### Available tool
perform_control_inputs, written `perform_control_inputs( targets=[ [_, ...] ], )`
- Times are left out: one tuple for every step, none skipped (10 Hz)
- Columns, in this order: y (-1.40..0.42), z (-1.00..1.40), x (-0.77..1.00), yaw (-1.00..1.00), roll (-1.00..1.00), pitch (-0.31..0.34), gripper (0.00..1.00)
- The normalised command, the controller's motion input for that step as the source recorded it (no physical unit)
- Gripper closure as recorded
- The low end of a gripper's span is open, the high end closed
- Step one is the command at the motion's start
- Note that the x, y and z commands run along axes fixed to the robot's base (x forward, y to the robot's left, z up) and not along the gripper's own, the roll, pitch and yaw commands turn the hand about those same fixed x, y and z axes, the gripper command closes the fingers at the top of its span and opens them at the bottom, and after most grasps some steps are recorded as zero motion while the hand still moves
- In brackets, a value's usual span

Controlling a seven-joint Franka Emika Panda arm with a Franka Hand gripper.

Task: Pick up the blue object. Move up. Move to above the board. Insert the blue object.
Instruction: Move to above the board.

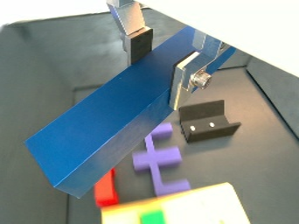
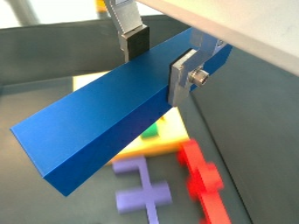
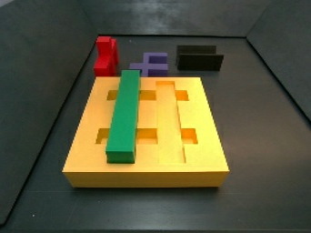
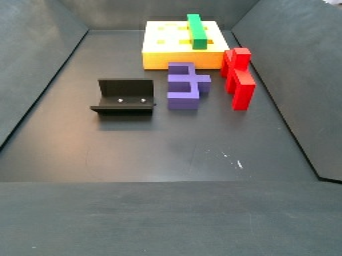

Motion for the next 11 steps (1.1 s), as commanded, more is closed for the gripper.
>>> perform_control_inputs(
  targets=[
    [-1.4,0.18,0.26,1.0,0.02,0.046,1.0],
    [-1.4,0.19,0.32,1.0,0.03,0.068,1.0],
    [-1.4,0.19,0.34,1.0,0.03,0.078,1.0],
    [-0.62,0.1,0.2,1.0,0.04,0.098,1.0],
    [-0.24,0.05,0.12,1.0,0.05,0.114,1.0],
    [-0.15,0.04,0.08,1.0,0.05,0.116,1.0],
    [-0.11,0.03,0.06,1.0,0.06,0.126,1.0],
    [-0.09,0.03,0.06,1.0,0.07,0.146,1.0],
    [-0.05,0.03,0.07,1.0,0.09,0.188,1.0],
    [-0.05,0.03,0.07,1.0,0.12,0.232,1.0],
    [-0.04,0.03,0.08,0.75,0.12,0.218,1.0]
  ],
)
